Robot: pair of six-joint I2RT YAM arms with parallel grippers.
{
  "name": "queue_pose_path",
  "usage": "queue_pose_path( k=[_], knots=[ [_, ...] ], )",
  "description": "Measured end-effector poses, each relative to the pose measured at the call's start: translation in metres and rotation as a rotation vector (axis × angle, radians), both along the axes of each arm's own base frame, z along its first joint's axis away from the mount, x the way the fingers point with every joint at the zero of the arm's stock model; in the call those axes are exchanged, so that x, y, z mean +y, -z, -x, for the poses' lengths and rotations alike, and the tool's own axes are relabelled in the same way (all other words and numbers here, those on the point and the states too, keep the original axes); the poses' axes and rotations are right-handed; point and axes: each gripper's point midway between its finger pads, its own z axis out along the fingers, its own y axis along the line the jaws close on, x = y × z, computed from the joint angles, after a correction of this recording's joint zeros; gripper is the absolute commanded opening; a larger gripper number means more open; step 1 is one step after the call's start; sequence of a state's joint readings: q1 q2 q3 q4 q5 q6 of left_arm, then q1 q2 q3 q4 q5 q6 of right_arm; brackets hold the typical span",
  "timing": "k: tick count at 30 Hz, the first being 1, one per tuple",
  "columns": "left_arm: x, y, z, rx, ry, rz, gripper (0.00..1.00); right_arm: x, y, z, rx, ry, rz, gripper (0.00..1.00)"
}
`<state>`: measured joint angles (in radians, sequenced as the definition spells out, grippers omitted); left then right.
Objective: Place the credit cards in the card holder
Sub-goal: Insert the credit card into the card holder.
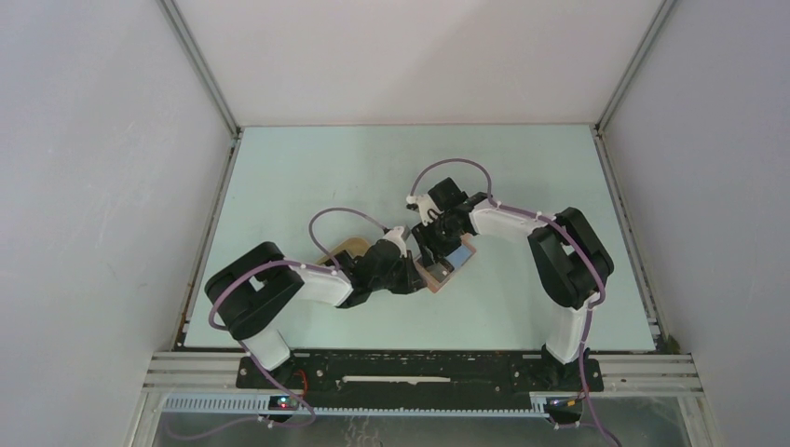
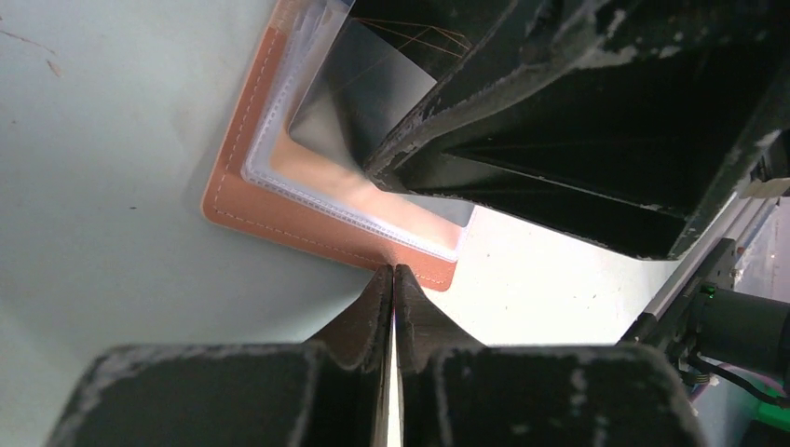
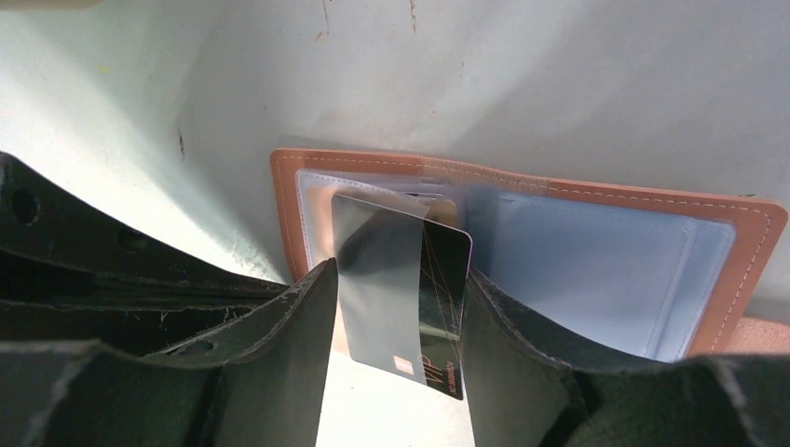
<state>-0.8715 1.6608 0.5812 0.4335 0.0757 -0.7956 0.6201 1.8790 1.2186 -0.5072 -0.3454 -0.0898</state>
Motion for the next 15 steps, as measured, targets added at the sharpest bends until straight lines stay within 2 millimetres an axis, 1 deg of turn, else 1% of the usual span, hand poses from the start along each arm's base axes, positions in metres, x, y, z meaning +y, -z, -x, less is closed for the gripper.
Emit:
queue_pose_path(
  k=[5,15],
  knots=[
    [0.000,0.000,0.000,0.004,-0.006,0.023,0.06,-0.002,0.000,0.000,-0.001,-0.018,0.003,0.59],
    [-0.001,0.000,-0.003,-0.006,-0.009,0.042,0.06,-0.016,-0.005,0.003,0.047,-0.029,-0.022,0.61]
  ],
)
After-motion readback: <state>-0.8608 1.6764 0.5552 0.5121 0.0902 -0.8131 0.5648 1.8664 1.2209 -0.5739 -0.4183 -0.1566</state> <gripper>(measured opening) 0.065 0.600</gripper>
